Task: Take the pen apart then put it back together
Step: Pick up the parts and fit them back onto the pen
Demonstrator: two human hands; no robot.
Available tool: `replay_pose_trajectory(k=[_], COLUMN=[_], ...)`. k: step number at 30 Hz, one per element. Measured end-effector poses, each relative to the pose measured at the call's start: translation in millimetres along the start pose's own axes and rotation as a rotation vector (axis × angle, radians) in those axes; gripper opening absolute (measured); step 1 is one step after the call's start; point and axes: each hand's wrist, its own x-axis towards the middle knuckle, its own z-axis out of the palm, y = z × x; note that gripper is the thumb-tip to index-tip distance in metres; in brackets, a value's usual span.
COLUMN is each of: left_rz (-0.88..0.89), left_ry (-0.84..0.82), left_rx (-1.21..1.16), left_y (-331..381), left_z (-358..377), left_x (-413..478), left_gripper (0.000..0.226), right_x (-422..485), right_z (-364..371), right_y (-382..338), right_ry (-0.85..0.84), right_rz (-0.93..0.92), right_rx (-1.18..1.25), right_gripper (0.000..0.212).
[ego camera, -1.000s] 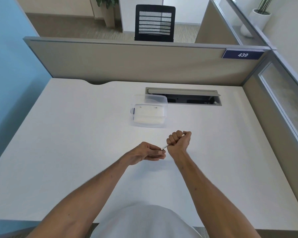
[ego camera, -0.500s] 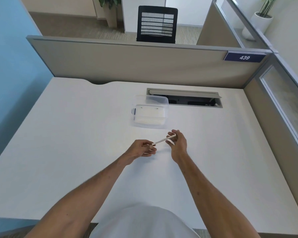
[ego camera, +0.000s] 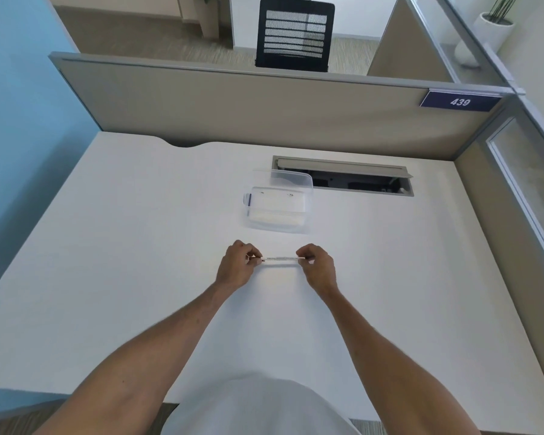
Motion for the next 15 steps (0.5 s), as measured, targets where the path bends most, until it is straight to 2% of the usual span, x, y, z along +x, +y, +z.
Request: replay_pose_trajectory(k=[6,15], left_rz=[0.033,0.106], left_ry=[0.034,0.035], left_rx=[0.238,0.460], left_y=[-3.8,-5.1], left_z=[5.2,10.5], left_x=[14.1,30.1], left_gripper=[0.022,0.023], right_x=[10.7,22.3], right_z=[10.1,11.4], right_y=[1.8,4.0], right_ry=[-0.033,-0.032], right_rz=[-0.079,-0.114], right_rx=[-0.344,-0.467], right_gripper=[0.026,0.028])
